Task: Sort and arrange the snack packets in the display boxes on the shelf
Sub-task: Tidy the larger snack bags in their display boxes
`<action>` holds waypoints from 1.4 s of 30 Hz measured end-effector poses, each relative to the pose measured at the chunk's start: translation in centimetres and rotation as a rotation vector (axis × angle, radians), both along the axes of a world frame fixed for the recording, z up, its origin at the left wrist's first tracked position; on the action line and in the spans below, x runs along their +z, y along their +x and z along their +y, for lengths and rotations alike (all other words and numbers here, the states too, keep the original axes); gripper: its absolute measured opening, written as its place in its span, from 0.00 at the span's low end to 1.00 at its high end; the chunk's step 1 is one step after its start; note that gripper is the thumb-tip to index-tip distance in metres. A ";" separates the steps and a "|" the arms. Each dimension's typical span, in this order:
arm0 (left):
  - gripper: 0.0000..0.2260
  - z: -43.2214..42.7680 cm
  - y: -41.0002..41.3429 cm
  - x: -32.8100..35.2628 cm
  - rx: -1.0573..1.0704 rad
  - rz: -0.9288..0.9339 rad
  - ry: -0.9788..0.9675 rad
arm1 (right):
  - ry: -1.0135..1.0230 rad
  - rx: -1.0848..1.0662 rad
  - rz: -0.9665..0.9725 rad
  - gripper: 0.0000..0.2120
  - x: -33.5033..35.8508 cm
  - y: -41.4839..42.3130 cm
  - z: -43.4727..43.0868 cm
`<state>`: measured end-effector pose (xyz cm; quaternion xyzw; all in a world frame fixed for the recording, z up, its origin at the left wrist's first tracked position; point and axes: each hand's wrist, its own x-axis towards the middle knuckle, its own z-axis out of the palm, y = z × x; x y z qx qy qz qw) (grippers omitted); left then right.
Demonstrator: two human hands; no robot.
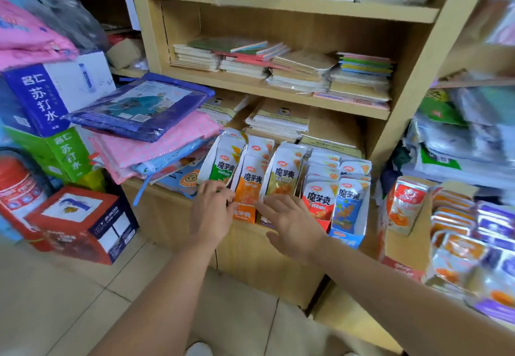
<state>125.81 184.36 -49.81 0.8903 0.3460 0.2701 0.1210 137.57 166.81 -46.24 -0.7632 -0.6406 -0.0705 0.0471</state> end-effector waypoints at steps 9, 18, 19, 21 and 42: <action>0.18 -6.3 2.5 1.9 -0.401 0.083 0.061 | 0.038 -0.350 0.056 0.42 -2.0 2.2 -8.9; 0.20 -8.4 3.4 1.1 -0.311 0.208 0.059 | -0.125 -0.315 -0.088 0.38 -1.3 5.2 -7.1; 0.21 -8.7 3.5 1.2 -0.295 0.213 0.062 | -0.126 -0.303 -0.083 0.38 -1.0 5.1 -7.2; 0.21 -9.4 3.6 1.7 -0.261 0.206 0.069 | -0.114 -0.262 -0.055 0.36 -0.4 4.9 -7.9; 0.31 -19.6 7.8 1.8 -0.429 0.523 0.189 | -0.279 -0.611 0.129 0.19 -2.3 5.9 -21.7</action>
